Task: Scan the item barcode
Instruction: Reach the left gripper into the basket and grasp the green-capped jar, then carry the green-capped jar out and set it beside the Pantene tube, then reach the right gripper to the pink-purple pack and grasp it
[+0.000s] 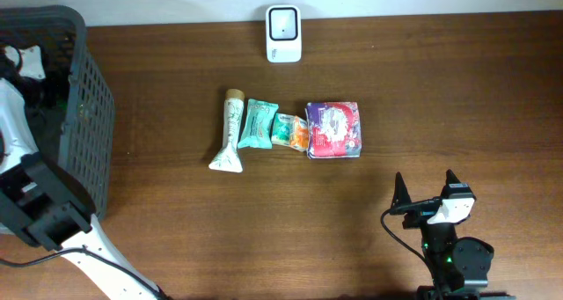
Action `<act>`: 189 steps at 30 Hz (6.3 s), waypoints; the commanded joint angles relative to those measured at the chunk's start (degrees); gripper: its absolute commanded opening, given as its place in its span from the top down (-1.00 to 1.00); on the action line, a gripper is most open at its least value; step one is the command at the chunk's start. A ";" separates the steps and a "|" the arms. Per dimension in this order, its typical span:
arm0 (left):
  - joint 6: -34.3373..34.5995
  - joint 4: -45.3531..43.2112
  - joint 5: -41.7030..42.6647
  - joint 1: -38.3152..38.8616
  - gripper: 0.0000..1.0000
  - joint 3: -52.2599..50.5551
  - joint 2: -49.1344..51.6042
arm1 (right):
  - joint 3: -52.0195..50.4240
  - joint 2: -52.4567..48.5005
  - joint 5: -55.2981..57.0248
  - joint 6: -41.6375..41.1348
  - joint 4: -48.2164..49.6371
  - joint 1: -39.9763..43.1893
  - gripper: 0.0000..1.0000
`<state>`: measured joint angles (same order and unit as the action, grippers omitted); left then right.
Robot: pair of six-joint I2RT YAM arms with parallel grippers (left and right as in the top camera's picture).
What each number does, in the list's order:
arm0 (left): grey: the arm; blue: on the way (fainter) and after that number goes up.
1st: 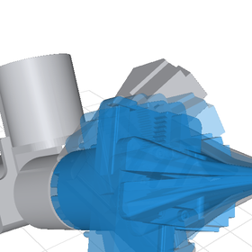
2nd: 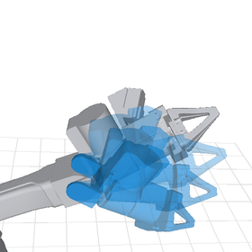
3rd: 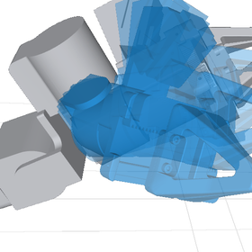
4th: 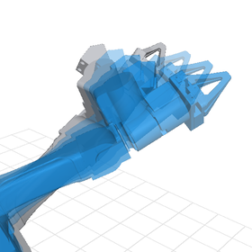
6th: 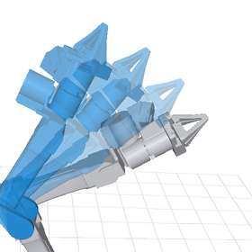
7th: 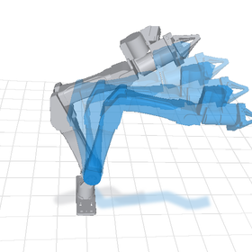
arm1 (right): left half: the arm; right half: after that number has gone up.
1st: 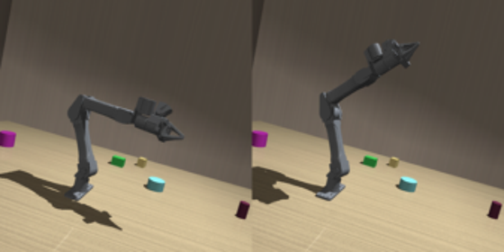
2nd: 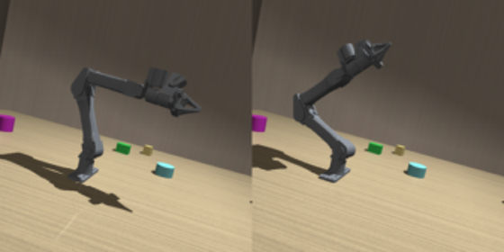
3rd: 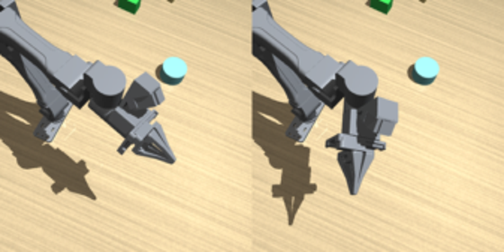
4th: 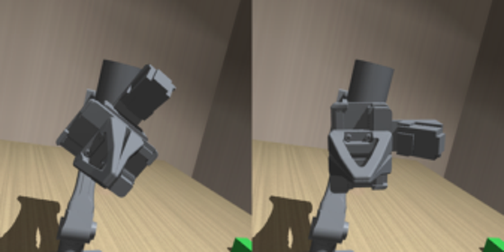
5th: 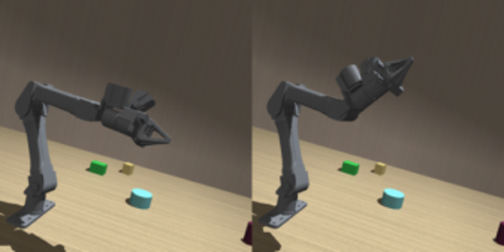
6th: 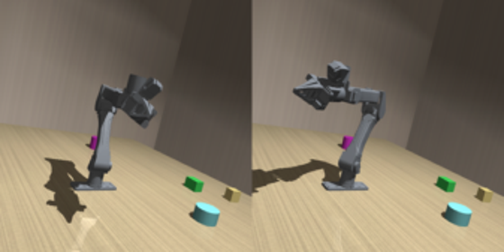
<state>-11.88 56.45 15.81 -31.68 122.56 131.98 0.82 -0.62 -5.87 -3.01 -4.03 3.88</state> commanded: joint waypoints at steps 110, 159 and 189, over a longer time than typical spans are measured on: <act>16.20 40.28 -6.97 35.76 -0.98 22.86 -22.47 | -0.50 0.37 0.50 -0.22 -0.04 0.28 -0.97; 16.17 35.12 -0.57 38.29 -0.98 -5.64 -23.58 | 56.63 -37.83 -20.39 3.74 -14.08 0.28 -0.97; 16.17 35.12 -0.57 38.29 -0.98 -5.64 -23.58 | 89.18 -122.33 -46.40 19.10 -60.87 2.40 -0.91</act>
<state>4.34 91.53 14.66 6.63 116.92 109.27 92.79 -122.10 -48.69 13.39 -65.54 6.09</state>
